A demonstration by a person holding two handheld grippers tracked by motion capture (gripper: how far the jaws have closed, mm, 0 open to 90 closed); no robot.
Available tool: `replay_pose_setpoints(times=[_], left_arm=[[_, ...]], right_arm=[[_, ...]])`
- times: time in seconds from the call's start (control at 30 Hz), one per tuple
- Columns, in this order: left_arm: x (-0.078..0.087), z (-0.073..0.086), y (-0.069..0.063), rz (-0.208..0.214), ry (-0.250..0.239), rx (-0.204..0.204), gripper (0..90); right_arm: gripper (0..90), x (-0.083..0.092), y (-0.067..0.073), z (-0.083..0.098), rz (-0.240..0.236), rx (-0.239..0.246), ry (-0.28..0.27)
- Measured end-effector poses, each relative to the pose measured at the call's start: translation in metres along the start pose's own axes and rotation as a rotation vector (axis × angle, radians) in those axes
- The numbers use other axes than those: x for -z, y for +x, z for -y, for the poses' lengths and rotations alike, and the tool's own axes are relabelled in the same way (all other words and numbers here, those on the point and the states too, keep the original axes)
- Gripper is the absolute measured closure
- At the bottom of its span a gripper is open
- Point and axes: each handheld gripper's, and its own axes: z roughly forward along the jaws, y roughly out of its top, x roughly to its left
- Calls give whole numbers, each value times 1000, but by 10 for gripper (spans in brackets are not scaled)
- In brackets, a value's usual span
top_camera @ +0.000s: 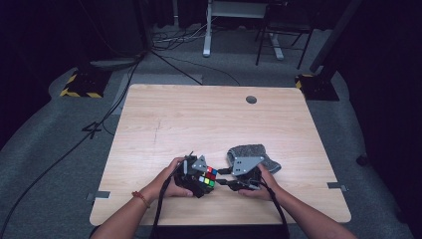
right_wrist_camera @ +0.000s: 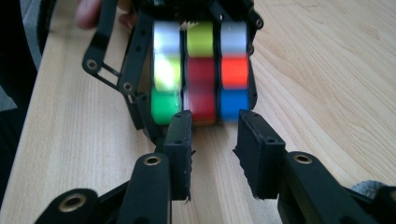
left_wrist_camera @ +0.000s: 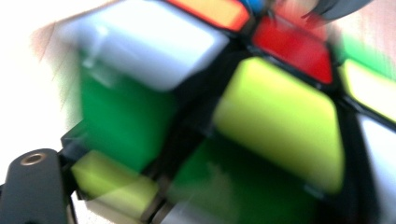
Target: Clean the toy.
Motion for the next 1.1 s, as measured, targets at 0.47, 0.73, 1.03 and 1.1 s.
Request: replay_pose_setpoints(times=[0.47, 0.73, 1.03, 1.1], left_arm=[[10, 5, 1, -34, -8, 3, 163], [5, 2, -2, -33, 32, -12, 128], [1, 0, -1, 14, 34, 5, 127], [1, 1, 0, 12, 28, 9, 128]], right_arm=[[660, -7, 2, -3, 0, 4, 18], [650, -10, 2, -11, -3, 3, 5], [652, -9, 2, -26, 9, 9, -36], [648, -11, 4, -28, 15, 7, -37]])
